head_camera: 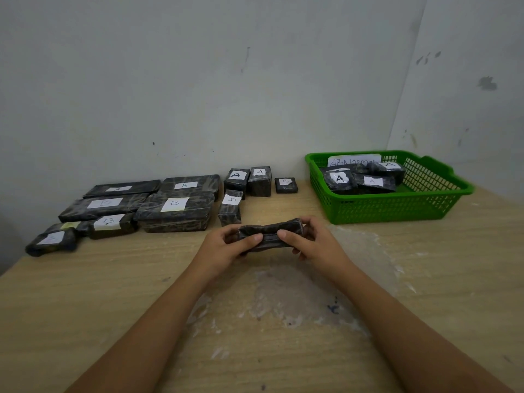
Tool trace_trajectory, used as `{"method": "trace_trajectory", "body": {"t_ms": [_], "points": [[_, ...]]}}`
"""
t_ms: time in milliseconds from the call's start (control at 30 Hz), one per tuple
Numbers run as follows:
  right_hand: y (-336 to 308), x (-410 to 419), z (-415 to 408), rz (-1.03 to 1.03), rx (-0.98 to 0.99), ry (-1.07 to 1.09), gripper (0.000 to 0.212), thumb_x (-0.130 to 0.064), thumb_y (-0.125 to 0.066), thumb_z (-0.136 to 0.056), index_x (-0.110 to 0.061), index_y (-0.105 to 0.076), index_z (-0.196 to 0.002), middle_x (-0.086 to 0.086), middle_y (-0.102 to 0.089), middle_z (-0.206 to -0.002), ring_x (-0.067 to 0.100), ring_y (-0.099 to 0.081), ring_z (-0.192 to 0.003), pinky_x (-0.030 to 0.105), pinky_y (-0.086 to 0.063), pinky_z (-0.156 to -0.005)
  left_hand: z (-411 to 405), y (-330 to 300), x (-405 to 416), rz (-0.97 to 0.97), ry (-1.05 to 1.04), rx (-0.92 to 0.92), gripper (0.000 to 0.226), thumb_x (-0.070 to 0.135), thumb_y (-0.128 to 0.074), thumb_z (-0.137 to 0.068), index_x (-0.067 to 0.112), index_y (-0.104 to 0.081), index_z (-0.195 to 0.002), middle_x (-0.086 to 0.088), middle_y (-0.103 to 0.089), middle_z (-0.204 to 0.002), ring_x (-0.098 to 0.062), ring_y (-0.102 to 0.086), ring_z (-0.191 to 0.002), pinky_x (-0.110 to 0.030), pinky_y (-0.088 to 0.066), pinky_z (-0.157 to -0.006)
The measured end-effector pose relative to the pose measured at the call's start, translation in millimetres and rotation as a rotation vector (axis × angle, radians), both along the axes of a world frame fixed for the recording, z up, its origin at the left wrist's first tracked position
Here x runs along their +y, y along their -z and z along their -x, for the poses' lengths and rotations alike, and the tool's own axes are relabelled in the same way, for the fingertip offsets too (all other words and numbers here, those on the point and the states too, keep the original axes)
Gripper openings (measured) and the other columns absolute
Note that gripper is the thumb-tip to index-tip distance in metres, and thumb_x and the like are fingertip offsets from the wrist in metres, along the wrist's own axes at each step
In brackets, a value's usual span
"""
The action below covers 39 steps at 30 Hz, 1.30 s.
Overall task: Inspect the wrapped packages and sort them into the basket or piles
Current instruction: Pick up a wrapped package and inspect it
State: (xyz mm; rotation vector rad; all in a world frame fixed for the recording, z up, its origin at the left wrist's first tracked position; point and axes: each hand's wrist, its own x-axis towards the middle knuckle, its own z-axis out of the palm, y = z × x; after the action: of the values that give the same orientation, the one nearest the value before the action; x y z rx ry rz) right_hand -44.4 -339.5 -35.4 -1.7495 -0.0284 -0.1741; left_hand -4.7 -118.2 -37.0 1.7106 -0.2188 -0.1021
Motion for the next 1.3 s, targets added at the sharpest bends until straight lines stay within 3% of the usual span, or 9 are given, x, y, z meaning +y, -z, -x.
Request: {"method": "trace_trajectory", "body": {"t_ms": [167, 300, 433, 800, 1000, 1167, 1300], "points": [[-5.0, -1.3, 1.4, 0.008, 0.002, -0.016, 0.058, -0.058, -0.076, -0.072, -0.021, -0.064, -0.115, 0.009, -0.075, -0.099, 0.015, -0.070, -0.071, 0.030, -0.056, -0.064, 1.4, -2.9, 1.6, 0.018, 0.008, -0.005, 0.063, 0.055, -0.094, -0.062, 0.020, -0.077, -0.112, -0.001, -0.079, -0.104, -0.018, -0.074, -0.099, -0.030, -0.058, -0.082], [-4.6, -3.8, 0.2, -0.013, -0.013, -0.024, 0.041, -0.035, -0.080, -0.084, -0.012, -0.066, -0.115, 0.011, -0.076, -0.097, 0.018, -0.071, -0.070, 0.028, -0.057, -0.064, 2.7, -5.0, -1.1, 0.000, 0.009, -0.020, 0.077, 0.068, -0.084, -0.055, 0.029, -0.073, -0.120, 0.000, -0.074, -0.114, -0.016, -0.072, -0.104, -0.032, -0.060, -0.085], [-7.4, -1.9, 2.1, -0.073, -0.065, 0.003, 0.035, -0.024, -0.081, -0.085, -0.008, -0.067, -0.113, 0.012, -0.076, -0.093, 0.017, -0.069, -0.065, 0.025, -0.056, -0.062, 4.2, -5.1, -2.8, 0.011, 0.002, -0.042, 0.061, 0.060, -0.083, -0.068, 0.031, -0.073, -0.121, -0.001, -0.074, -0.113, -0.018, -0.072, -0.103, -0.029, -0.058, -0.078], [2.4, 0.6, -3.5, -0.027, -0.021, 0.044, 0.033, -0.042, -0.074, -0.090, -0.014, -0.064, -0.105, 0.018, -0.072, -0.095, 0.018, -0.066, -0.064, 0.039, -0.056, -0.068, 4.8, -6.1, -2.6, -0.016, 0.024, -0.077, 0.046, 0.048, -0.082, -0.070, 0.026, -0.078, -0.111, -0.001, -0.078, -0.103, -0.019, -0.073, -0.093, -0.031, -0.058, -0.073], [0.0, -1.2, -4.7, -0.108, -0.014, 0.013, 0.031, -0.032, -0.075, -0.092, -0.007, -0.064, -0.108, 0.009, -0.071, -0.090, 0.015, -0.066, -0.069, 0.033, -0.055, -0.064, 6.3, -5.1, -3.8, -0.059, 0.036, -0.078, 0.046, 0.055, -0.081, -0.070, 0.031, -0.078, -0.109, 0.002, -0.078, -0.102, -0.015, -0.074, -0.093, -0.035, -0.060, -0.080], [-1.5, -1.7, -3.5, -0.091, -0.019, 0.011, 0.034, -0.038, -0.074, -0.090, -0.010, -0.064, -0.108, 0.009, -0.071, -0.091, 0.016, -0.064, -0.066, 0.033, -0.056, -0.064, 7.7, -8.5, -6.5, -0.026, 0.005, -0.041, 0.022, 0.046, -0.071, -0.090, 0.032, -0.078, -0.105, 0.004, -0.077, -0.098, -0.017, -0.072, -0.095, -0.037, -0.059, -0.083], [-1.9, 0.9, 0.3, -0.034, 0.000, -0.006, 0.046, -0.052, -0.076, -0.081, -0.018, -0.063, -0.109, 0.011, -0.072, -0.096, 0.015, -0.065, -0.067, 0.033, -0.057, -0.065, 7.3, -9.0, -5.0, -0.015, -0.016, -0.040, 0.017, 0.043, -0.071, -0.091, 0.031, -0.079, -0.100, 0.005, -0.078, -0.093, -0.014, -0.073, -0.090, -0.035, -0.059, -0.079]]}}
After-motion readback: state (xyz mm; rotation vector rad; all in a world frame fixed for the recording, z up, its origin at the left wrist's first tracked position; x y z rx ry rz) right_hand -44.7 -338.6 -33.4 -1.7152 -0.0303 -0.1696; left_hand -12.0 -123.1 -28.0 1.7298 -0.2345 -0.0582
